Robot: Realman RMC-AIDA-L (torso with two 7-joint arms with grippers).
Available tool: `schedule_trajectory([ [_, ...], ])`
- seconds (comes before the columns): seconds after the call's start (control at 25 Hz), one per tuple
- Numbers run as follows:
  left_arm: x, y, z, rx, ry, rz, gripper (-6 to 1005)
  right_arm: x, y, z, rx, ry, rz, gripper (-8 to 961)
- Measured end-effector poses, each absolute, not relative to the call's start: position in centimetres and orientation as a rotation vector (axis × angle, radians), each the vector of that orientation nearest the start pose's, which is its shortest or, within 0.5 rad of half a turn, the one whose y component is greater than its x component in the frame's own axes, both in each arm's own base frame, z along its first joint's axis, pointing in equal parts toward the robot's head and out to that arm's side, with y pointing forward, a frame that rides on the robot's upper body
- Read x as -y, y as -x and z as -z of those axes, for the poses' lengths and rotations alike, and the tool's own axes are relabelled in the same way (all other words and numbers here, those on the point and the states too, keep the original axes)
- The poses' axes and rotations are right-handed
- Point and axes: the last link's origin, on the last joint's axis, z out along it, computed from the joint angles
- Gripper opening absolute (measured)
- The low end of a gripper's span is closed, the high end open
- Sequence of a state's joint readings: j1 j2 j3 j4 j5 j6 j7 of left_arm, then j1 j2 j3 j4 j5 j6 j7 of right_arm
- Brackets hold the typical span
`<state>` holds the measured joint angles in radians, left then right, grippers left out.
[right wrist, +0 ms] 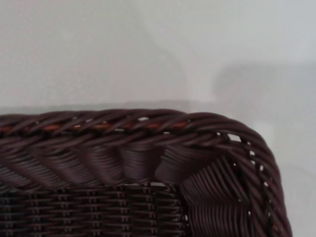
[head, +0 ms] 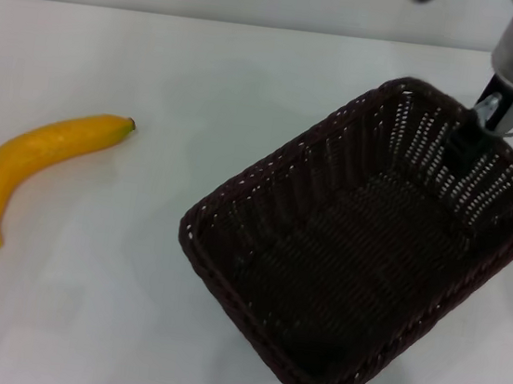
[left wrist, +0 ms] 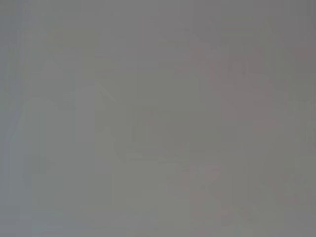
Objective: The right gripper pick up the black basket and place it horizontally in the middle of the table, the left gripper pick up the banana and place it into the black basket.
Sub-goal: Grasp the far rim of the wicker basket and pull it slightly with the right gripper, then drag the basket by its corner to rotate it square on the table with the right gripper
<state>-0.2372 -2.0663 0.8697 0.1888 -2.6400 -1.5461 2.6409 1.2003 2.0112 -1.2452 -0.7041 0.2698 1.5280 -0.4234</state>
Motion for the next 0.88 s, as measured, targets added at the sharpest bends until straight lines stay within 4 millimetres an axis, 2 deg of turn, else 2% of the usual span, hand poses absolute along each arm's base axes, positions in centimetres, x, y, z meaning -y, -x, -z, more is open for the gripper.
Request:
schedule_trajectory([
  [0.24, -26.6, 36.3, -8.4, 0.404, 1.342, 0.966, 104, -43.1, -13.1, -2.5, -1.200, 2.306, 0.757, 204],
  [0.44, -27.1, 36.3, -9.0, 0.387, 1.345, 0.956, 105, -41.9, -15.5, -5.2, -1.483, 2.229, 0.595, 183],
  [0.68, -27.7, 36.6, -10.2, 0.373, 1.320, 0.931, 105, -40.4, -18.5, -6.4, -1.768, 2.216, 0.347, 143],
  [0.88, -28.3, 36.5, -10.7, 0.354, 1.315, 0.914, 106, -39.5, -20.5, -7.3, -1.972, 2.122, 0.160, 141],
])
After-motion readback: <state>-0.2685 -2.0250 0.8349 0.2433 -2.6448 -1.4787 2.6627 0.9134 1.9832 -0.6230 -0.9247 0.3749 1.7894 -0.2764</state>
